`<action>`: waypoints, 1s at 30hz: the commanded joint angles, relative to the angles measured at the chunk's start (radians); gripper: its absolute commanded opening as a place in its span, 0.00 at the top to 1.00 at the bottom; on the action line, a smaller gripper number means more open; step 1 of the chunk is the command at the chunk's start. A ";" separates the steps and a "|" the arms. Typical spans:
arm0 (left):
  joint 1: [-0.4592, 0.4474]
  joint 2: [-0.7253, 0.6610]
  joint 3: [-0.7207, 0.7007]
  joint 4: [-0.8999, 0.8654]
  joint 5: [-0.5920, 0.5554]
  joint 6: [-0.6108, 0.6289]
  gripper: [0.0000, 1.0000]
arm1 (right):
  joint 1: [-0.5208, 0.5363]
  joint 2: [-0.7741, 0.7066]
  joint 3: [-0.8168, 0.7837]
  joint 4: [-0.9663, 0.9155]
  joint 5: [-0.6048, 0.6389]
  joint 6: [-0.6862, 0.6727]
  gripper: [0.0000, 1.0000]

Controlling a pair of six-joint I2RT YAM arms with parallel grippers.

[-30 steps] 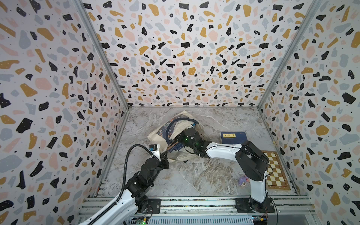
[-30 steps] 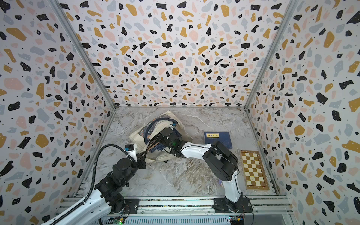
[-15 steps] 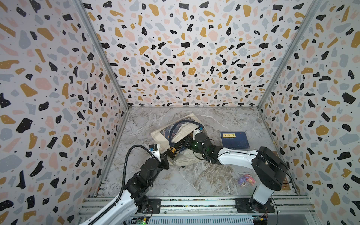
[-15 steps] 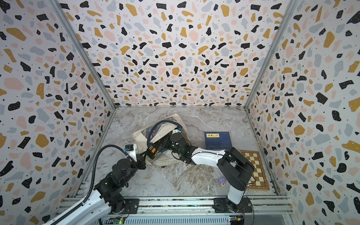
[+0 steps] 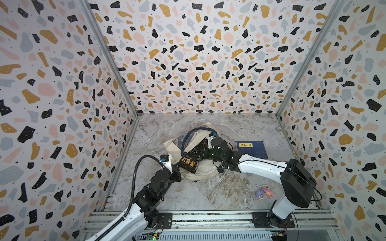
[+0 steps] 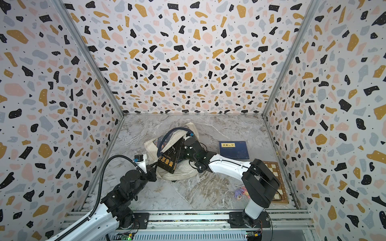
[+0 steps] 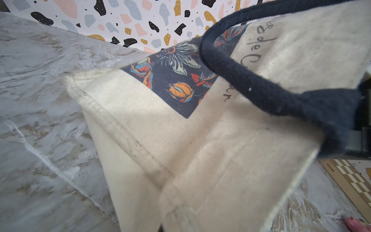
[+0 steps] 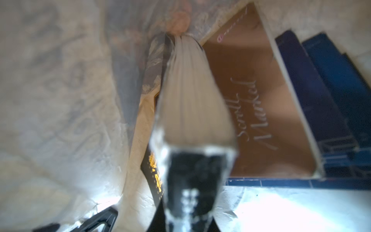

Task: Take out the books from the canvas bag
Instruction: Pick up the book from the canvas bag.

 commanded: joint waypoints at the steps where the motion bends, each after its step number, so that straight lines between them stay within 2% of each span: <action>1: 0.000 -0.003 0.012 0.025 -0.014 -0.006 1.00 | 0.008 -0.049 0.101 -0.022 0.048 -0.195 1.00; 6: 0.000 0.006 0.013 0.026 -0.015 -0.008 1.00 | 0.067 -0.056 0.136 -0.082 0.120 -0.357 1.00; 12: 0.000 0.014 0.017 0.026 -0.015 -0.010 1.00 | 0.073 -0.032 0.180 -0.187 0.084 -0.475 1.00; 24: 0.000 0.024 0.021 0.015 -0.031 -0.019 1.00 | 0.102 -0.261 -0.041 0.019 -0.043 -0.660 1.00; 30: 0.000 0.026 0.022 0.011 -0.037 -0.021 1.00 | 0.087 -0.362 -0.128 0.090 -0.106 -0.683 1.00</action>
